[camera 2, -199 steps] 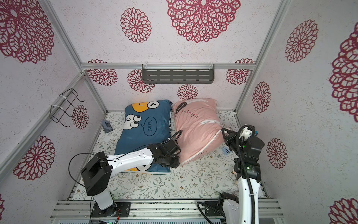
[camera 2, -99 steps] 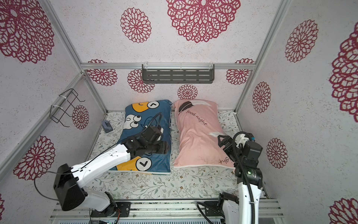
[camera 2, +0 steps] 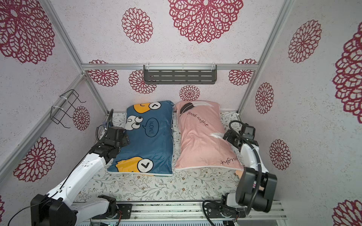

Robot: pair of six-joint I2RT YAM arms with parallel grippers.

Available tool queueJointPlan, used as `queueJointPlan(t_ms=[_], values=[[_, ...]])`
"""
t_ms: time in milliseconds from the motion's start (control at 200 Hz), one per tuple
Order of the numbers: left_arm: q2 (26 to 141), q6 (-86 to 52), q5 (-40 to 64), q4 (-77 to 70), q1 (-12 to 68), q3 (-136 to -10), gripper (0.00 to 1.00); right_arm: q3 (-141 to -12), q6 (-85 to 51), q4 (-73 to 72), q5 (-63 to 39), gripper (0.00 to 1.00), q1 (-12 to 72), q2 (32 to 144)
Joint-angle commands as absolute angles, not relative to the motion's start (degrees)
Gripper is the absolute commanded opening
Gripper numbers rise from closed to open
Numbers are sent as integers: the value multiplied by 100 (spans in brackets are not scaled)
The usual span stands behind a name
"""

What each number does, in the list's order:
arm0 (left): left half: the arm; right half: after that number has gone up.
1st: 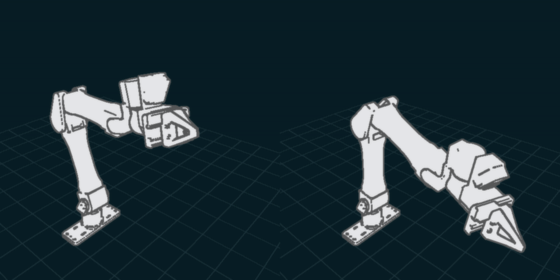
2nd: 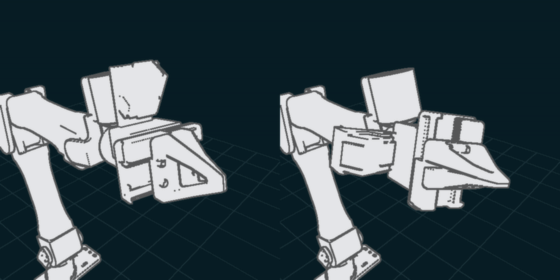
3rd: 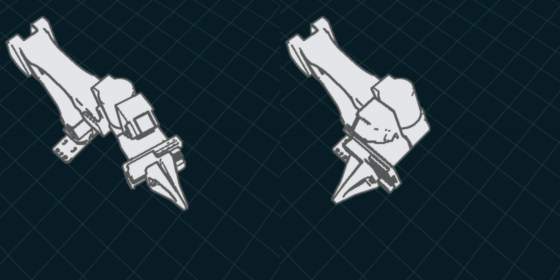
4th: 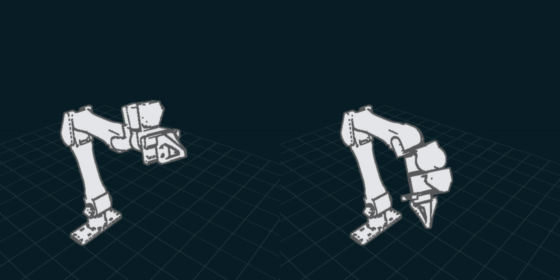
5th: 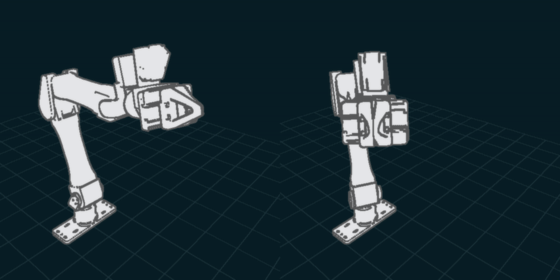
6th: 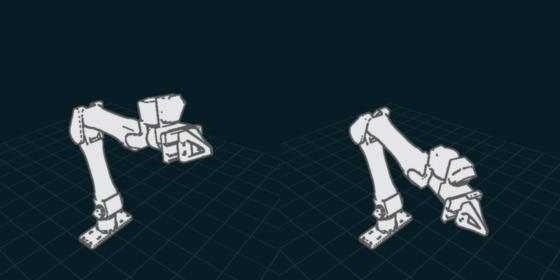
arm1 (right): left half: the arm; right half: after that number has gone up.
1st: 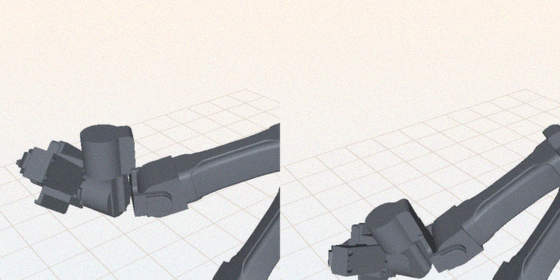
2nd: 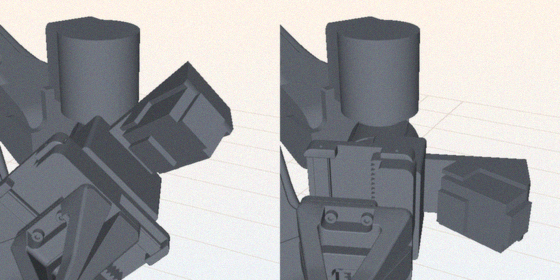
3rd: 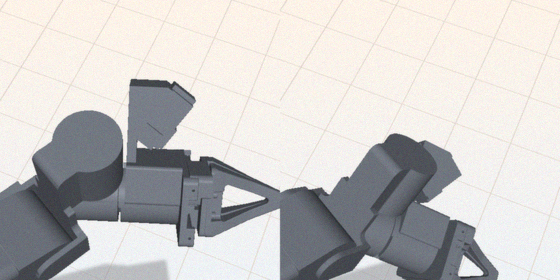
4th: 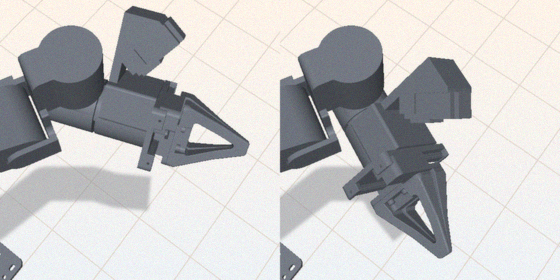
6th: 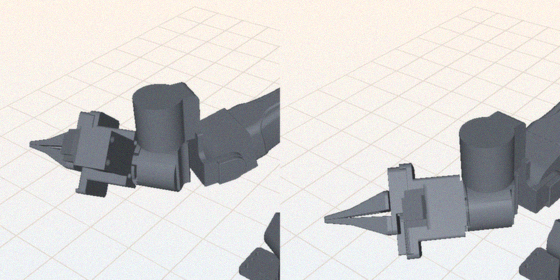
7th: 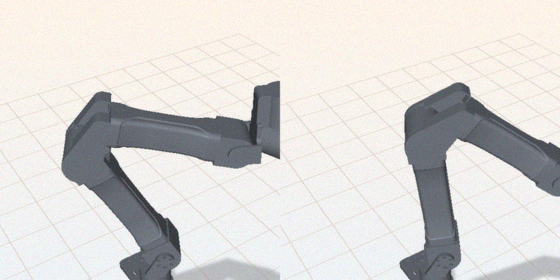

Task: Zip up pillowcases
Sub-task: Adjust the pillowcase at the center of the board.

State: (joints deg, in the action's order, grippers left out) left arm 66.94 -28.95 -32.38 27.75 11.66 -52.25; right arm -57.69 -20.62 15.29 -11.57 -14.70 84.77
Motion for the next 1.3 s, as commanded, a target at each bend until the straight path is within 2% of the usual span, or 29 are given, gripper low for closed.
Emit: queueJointPlan(t_ms=[0, 155, 285, 495, 806, 941, 1066, 1186, 1296], values=[[6347, -2342, -3681, 1769, 615, -4827, 87, -6377, -1588, 799, -1321, 99, -1322, 8964], [6137, -2065, -3589, 402, -166, -4027, 89, -6968, -1316, 696, -1391, 99, -1039, 9891], [6578, -1956, -2887, -703, -780, -3727, 88, -7258, -1231, 817, -1433, 99, -778, 10430], [7364, -1458, -2646, -1372, -876, -3829, 88, -6939, -1318, 707, -1202, 99, -219, 10587], [7460, -1229, -2543, -1806, -966, -3546, 89, -6122, -2268, -88, -1114, 99, 227, 10012], [7506, -1109, -2432, -2025, -1010, -3389, 91, -6050, -1734, 60, -894, 99, 237, 9375], [7538, -1068, -2330, -2359, -1103, -3230, 93, -5837, -956, 49, -33, 99, 224, 8711], [7553, -1101, -2159, -2369, -1177, -3200, 98, -4807, -233, -1304, 1065, 99, 226, 7855], [7421, -1065, -1969, -2572, -1173, -2971, 99, -3752, 0, -2758, 1451, 99, 228, 7416]])
